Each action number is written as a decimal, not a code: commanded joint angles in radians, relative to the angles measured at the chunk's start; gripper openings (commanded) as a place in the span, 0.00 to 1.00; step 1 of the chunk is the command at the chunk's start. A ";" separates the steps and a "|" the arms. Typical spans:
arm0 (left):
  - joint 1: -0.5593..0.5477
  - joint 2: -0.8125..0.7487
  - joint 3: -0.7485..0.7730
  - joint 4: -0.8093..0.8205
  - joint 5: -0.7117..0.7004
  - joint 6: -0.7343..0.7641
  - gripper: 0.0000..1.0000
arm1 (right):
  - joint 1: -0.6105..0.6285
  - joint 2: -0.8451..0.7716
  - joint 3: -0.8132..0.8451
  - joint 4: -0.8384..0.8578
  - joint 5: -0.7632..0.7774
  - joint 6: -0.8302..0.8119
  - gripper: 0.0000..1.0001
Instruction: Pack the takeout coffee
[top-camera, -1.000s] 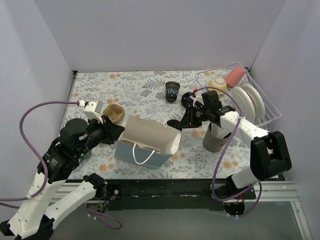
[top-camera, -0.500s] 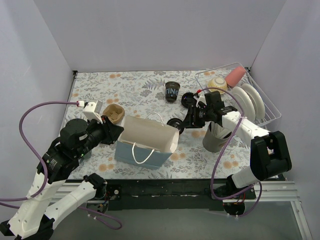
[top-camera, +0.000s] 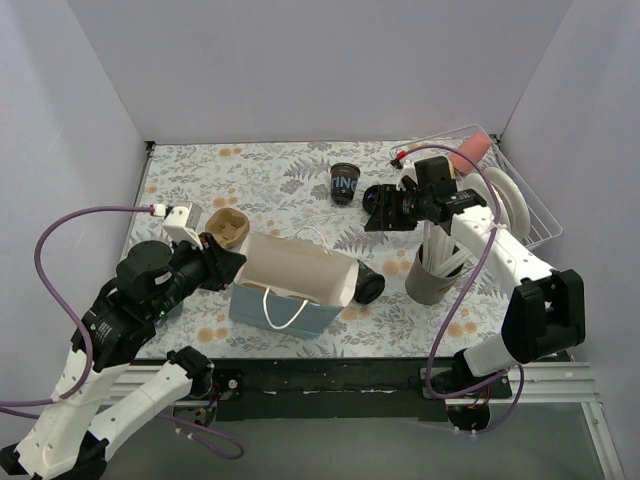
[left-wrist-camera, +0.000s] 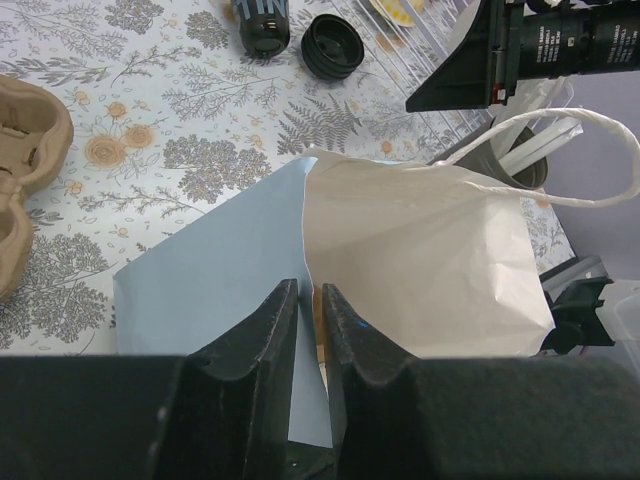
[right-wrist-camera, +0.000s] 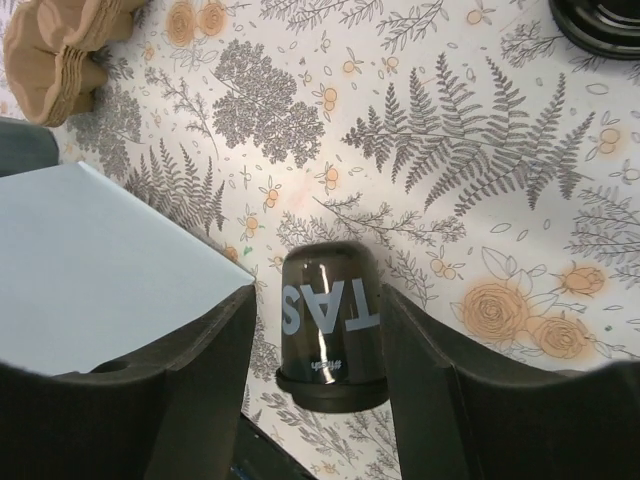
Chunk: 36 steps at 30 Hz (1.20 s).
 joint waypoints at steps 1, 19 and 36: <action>0.000 -0.005 0.003 0.020 -0.013 0.011 0.17 | 0.012 -0.022 0.064 -0.086 0.066 -0.075 0.61; 0.000 -0.066 -0.037 0.063 0.035 0.026 0.17 | 0.379 -0.206 -0.015 -0.337 0.532 0.400 0.59; 0.000 -0.095 -0.043 0.055 0.128 0.062 0.18 | 0.474 -0.252 -0.209 -0.316 0.695 0.762 0.70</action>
